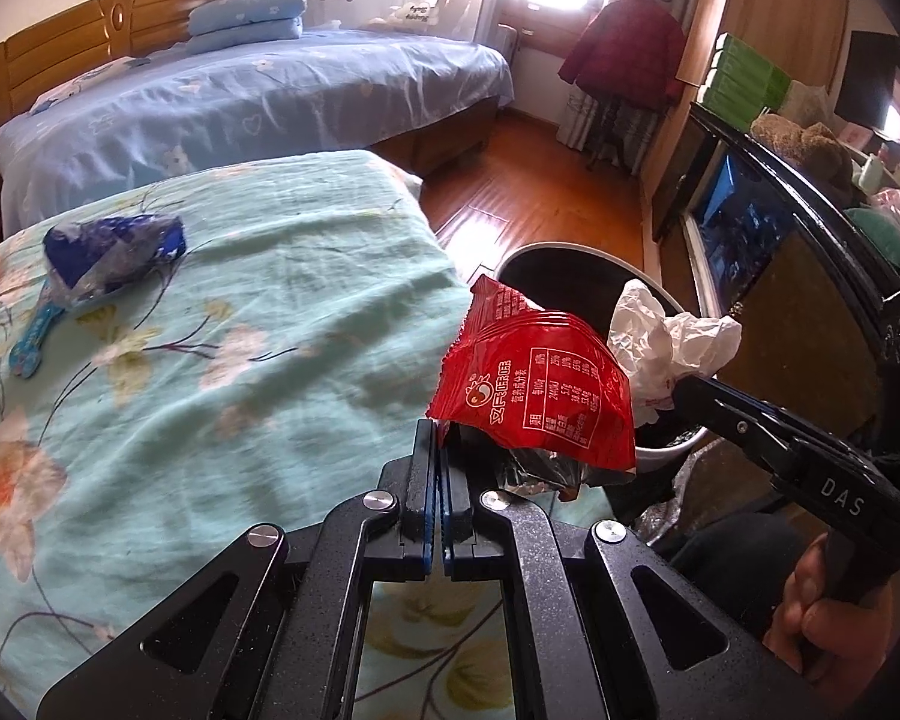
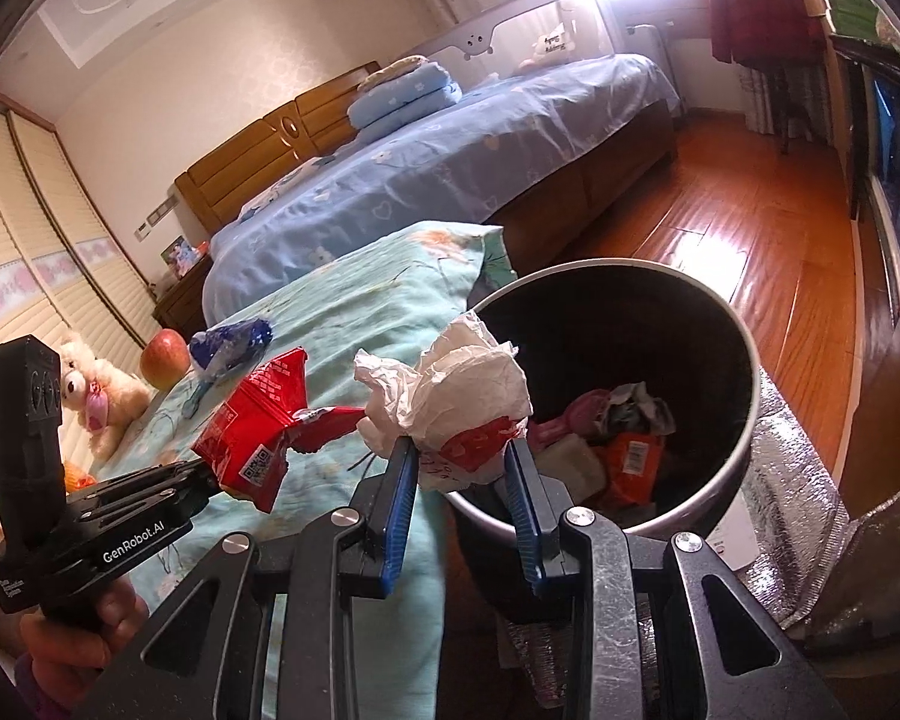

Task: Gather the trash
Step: 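Carry the red wrapper and tissue over the bin and open both grippers, then move both open grippers back toward the bedspread, then grasp the blue AD bottle with the left gripper while the right grasps the blue bag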

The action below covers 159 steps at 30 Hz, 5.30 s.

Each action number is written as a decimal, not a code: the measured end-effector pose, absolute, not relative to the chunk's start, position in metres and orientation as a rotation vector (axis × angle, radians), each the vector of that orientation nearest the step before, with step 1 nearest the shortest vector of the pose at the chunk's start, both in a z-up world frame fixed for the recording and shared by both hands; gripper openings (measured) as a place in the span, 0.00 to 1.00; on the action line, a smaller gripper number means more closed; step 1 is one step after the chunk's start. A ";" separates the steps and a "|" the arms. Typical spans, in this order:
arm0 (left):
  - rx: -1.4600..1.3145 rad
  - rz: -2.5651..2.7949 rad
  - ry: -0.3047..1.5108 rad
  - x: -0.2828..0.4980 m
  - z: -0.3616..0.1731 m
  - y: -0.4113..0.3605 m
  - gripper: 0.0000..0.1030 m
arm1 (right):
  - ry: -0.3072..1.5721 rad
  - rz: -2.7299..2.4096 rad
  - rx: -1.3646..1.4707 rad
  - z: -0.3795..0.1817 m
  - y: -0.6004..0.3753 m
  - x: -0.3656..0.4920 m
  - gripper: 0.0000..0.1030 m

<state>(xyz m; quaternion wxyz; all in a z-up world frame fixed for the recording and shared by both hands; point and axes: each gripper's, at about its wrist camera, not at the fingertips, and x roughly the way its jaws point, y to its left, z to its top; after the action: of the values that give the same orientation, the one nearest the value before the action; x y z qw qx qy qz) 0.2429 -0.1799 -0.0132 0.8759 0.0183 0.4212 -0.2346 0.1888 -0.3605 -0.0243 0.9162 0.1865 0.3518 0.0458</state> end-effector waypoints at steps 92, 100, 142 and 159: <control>-0.034 -0.210 0.869 0.236 -0.027 -0.075 0.57 | 0.794 0.244 0.341 -0.024 -0.283 0.239 0.93; -0.053 -0.146 0.849 0.236 -0.025 -0.044 0.68 | 0.793 0.305 0.296 -0.022 -0.252 0.249 0.97; -0.057 -0.075 0.913 0.361 -0.046 0.033 0.70 | 0.859 0.468 0.135 -0.035 -0.166 0.385 0.92; -0.045 -0.143 0.900 0.378 -0.047 0.028 0.33 | 0.891 0.527 0.077 -0.048 -0.141 0.416 0.06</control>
<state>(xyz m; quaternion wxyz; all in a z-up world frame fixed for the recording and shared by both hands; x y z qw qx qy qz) 0.3776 0.0276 -0.0469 0.8977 -0.0219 0.4347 -0.0689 0.4163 -0.1407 -0.0480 0.8683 0.0367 0.4257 0.2520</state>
